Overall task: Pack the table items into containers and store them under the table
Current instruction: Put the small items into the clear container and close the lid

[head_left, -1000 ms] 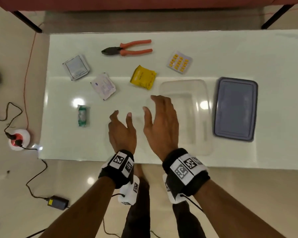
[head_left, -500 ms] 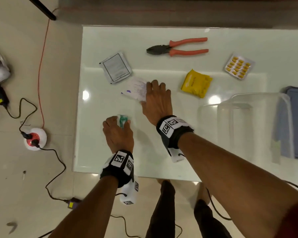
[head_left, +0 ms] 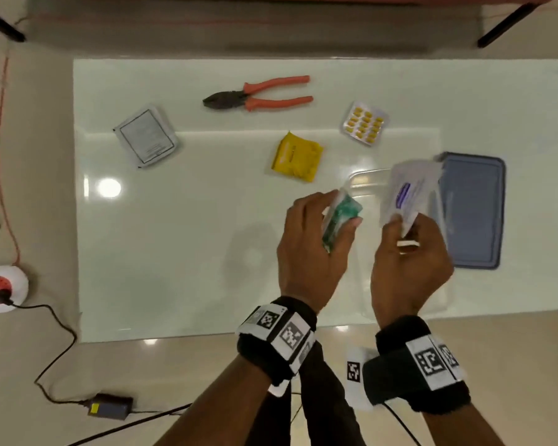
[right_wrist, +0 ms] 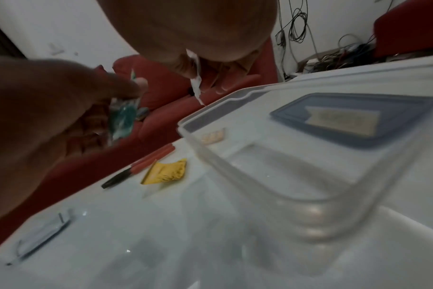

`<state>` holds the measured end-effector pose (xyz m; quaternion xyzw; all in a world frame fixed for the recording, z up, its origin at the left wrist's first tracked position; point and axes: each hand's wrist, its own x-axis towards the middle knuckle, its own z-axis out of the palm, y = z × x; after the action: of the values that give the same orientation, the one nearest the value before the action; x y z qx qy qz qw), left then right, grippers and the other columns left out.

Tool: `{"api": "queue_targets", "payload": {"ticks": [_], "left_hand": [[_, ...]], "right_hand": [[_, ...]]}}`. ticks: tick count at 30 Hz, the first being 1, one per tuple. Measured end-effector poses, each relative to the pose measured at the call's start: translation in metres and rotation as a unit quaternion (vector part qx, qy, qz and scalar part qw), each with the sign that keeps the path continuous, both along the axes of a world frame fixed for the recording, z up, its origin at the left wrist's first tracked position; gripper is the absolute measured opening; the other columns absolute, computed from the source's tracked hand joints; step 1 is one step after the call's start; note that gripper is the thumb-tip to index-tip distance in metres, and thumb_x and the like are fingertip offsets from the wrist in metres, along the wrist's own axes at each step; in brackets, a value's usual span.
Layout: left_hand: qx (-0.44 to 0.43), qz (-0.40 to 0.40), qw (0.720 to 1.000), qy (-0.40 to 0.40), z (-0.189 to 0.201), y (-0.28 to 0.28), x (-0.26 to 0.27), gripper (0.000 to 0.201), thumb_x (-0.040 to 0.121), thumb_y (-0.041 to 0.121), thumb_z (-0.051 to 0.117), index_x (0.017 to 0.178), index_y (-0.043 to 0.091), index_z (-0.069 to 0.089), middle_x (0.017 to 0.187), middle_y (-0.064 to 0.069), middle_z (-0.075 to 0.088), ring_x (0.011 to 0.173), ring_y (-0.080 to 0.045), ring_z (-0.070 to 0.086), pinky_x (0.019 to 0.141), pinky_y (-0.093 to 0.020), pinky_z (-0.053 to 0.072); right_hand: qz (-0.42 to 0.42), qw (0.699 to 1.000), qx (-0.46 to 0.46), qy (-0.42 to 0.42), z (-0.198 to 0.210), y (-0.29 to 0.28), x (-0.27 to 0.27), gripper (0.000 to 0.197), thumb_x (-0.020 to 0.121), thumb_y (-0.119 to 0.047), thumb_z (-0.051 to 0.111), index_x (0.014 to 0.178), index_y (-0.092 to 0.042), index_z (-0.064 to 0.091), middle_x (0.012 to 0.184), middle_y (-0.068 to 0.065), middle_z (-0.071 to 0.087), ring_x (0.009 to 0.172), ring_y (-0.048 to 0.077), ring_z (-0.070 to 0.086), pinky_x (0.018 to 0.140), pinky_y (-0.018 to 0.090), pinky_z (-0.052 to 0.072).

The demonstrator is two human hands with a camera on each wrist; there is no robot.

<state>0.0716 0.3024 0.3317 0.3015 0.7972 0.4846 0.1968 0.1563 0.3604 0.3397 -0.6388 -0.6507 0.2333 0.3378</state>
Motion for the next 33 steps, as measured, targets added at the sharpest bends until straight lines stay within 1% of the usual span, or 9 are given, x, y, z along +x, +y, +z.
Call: {"api": "queue_targets", "payload": {"ticks": [5, 9, 12, 15, 19, 24, 28, 29, 33], "left_hand": [[-0.081, -0.054, 0.995, 0.036, -0.006, 0.030, 0.032, 0.044, 0.083, 0.041, 0.067, 0.122, 0.022, 0.057, 0.115, 0.005, 0.058, 0.101, -0.015, 0.059, 0.079, -0.036, 0.055], [-0.106, -0.033, 0.992, 0.060, -0.013, 0.032, 0.033, 0.042, 0.087, 0.049, 0.059, 0.120, 0.022, 0.060, 0.114, 0.007, 0.061, 0.102, -0.015, 0.055, 0.089, -0.033, 0.045], [-0.073, 0.038, 0.991, 0.105, -0.021, 0.039, 0.004, 0.027, 0.093, 0.039, 0.055, 0.111, 0.019, 0.062, 0.103, 0.004, 0.063, 0.092, -0.017, 0.056, 0.083, -0.037, 0.046], [-0.158, 0.052, 0.976, 0.142, -0.042, 0.058, -0.046, 0.036, 0.094, 0.042, 0.049, 0.116, 0.015, 0.059, 0.110, -0.004, 0.061, 0.101, -0.027, 0.056, 0.083, -0.041, 0.046], [-0.347, -0.020, 0.929, 0.124, -0.064, 0.080, -0.094, 0.058, 0.090, 0.047, 0.054, 0.134, 0.010, 0.044, 0.133, -0.012, 0.048, 0.124, -0.034, 0.043, 0.091, -0.047, 0.041], [-0.421, -0.041, 0.899, 0.116, -0.073, 0.093, -0.107, 0.062, 0.081, 0.053, 0.063, 0.121, 0.008, 0.047, 0.122, -0.013, 0.052, 0.117, -0.034, 0.048, 0.078, -0.045, 0.043], [-0.399, 0.003, 0.916, 0.047, -0.078, 0.094, -0.103, 0.057, 0.082, 0.048, 0.066, 0.119, 0.010, 0.047, 0.117, -0.013, 0.062, 0.110, -0.036, 0.058, 0.082, -0.041, 0.044], [-0.389, 0.020, 0.921, 0.019, -0.077, 0.095, -0.103, 0.055, 0.083, 0.047, 0.065, 0.119, 0.010, 0.047, 0.116, -0.013, 0.063, 0.109, -0.036, 0.060, 0.083, -0.041, 0.045], [-0.206, 0.124, 0.964, -0.111, -0.070, 0.095, -0.097, 0.043, 0.081, 0.048, 0.065, 0.101, 0.012, 0.055, 0.089, -0.009, 0.069, 0.087, -0.035, 0.067, 0.078, -0.044, 0.055]], "right_hand": [[0.055, 0.993, -0.044, -0.099, -0.012, 0.010, 0.040, 0.022, 0.089, -0.029, 0.062, 0.095, -0.009, 0.068, 0.084, 0.004, 0.067, 0.076, 0.022, 0.062, 0.065, 0.026, 0.044], [0.049, 0.987, -0.065, -0.139, -0.012, 0.026, 0.036, 0.044, 0.087, -0.040, 0.065, 0.122, -0.013, 0.060, 0.109, 0.005, 0.063, 0.100, 0.022, 0.058, 0.082, 0.036, 0.049], [0.055, 0.994, -0.023, -0.092, -0.001, 0.054, 0.018, 0.037, 0.089, -0.041, 0.062, 0.116, -0.015, 0.062, 0.108, 0.004, 0.064, 0.100, 0.021, 0.058, 0.083, 0.034, 0.047], [0.143, 0.980, -0.026, -0.136, 0.009, 0.107, -0.016, 0.033, 0.090, -0.041, 0.059, 0.108, -0.014, 0.066, 0.105, 0.006, 0.066, 0.101, 0.025, 0.058, 0.085, 0.035, 0.044], [0.311, 0.891, -0.141, -0.299, 0.002, 0.189, -0.067, 0.044, 0.086, -0.047, 0.059, 0.111, -0.010, 0.062, 0.119, 0.012, 0.063, 0.113, 0.035, 0.054, 0.095, 0.044, 0.044], [0.425, 0.773, -0.258, -0.394, -0.025, 0.227, -0.118, 0.073, 0.079, -0.048, 0.071, 0.132, -0.005, 0.045, 0.138, 0.020, 0.045, 0.127, 0.037, 0.044, 0.101, 0.040, 0.040], [0.482, 0.698, -0.242, -0.472, -0.041, 0.228, -0.132, 0.067, 0.081, -0.044, 0.072, 0.129, -0.003, 0.051, 0.112, 0.014, 0.056, 0.123, 0.034, 0.049, 0.096, 0.033, 0.040], [0.493, 0.687, -0.216, -0.488, -0.041, 0.227, -0.133, 0.064, 0.083, -0.044, 0.069, 0.128, -0.002, 0.051, 0.115, 0.015, 0.056, 0.123, 0.034, 0.049, 0.097, 0.032, 0.038], [0.511, 0.689, -0.122, -0.500, -0.049, 0.228, -0.138, 0.044, 0.088, -0.023, 0.064, 0.120, 0.004, 0.051, 0.123, 0.022, 0.051, 0.113, 0.038, 0.051, 0.088, 0.041, 0.045]]}}
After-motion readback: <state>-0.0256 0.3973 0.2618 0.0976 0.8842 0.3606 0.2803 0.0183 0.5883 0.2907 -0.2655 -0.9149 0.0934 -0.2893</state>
